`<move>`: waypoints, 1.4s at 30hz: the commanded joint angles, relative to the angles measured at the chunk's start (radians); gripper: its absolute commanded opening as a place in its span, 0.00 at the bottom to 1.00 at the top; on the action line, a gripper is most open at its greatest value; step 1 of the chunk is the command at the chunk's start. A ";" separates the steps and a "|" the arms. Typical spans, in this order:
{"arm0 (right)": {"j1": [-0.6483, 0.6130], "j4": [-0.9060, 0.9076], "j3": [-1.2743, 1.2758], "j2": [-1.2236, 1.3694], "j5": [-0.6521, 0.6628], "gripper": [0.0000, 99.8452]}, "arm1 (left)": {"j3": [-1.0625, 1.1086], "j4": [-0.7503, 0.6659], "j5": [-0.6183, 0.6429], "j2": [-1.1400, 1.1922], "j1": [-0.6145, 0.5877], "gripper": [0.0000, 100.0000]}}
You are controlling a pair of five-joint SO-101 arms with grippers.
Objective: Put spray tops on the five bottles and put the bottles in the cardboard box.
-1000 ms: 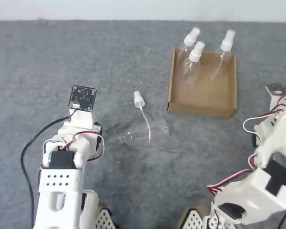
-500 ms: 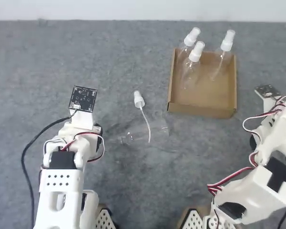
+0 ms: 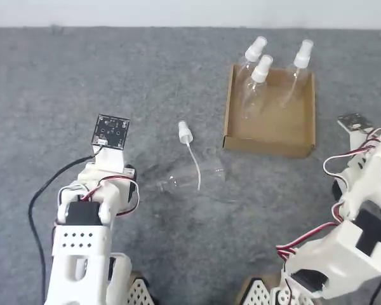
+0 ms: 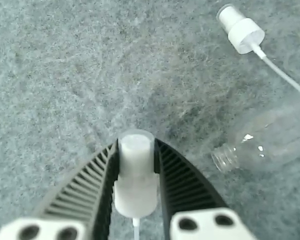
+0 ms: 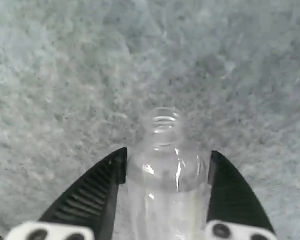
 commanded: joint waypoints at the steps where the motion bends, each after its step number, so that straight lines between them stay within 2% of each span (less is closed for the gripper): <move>1: -0.004 0.018 0.011 -0.015 0.064 0.21 | -0.008 -0.017 0.005 -0.018 0.000 0.01; 8: 0.012 0.021 0.020 -0.015 0.077 0.19 | -0.008 -0.017 0.005 -0.018 0.002 0.01; 12: 0.007 0.021 0.014 -0.025 0.075 0.01 | -0.018 -0.021 0.005 -0.021 -0.005 0.01; 13: 0.005 0.024 0.006 -0.031 0.074 0.00 | -0.025 -0.023 0.006 -0.026 -0.006 0.01; 16: -0.005 0.096 -0.060 -0.090 0.063 0.01 | -0.104 -0.009 0.009 -0.021 -0.006 0.01; 19: -0.067 0.182 -0.118 -0.186 -0.041 0.01 | -0.222 0.038 0.018 -0.020 0.000 0.01; 26: -0.363 0.214 -0.106 -0.496 -0.330 0.01 | -0.585 0.183 0.106 -0.020 0.002 0.01; 34: -0.914 0.208 0.005 -0.800 -0.606 0.01 | -0.923 0.198 0.244 -0.020 0.002 0.01; 38: -1.152 0.102 0.084 -0.871 -0.717 0.01 | -1.081 0.198 0.339 -0.020 0.002 0.01; 42: -1.307 -0.059 0.183 -0.877 -0.763 0.01 | -1.153 0.198 0.379 -0.025 0.002 0.01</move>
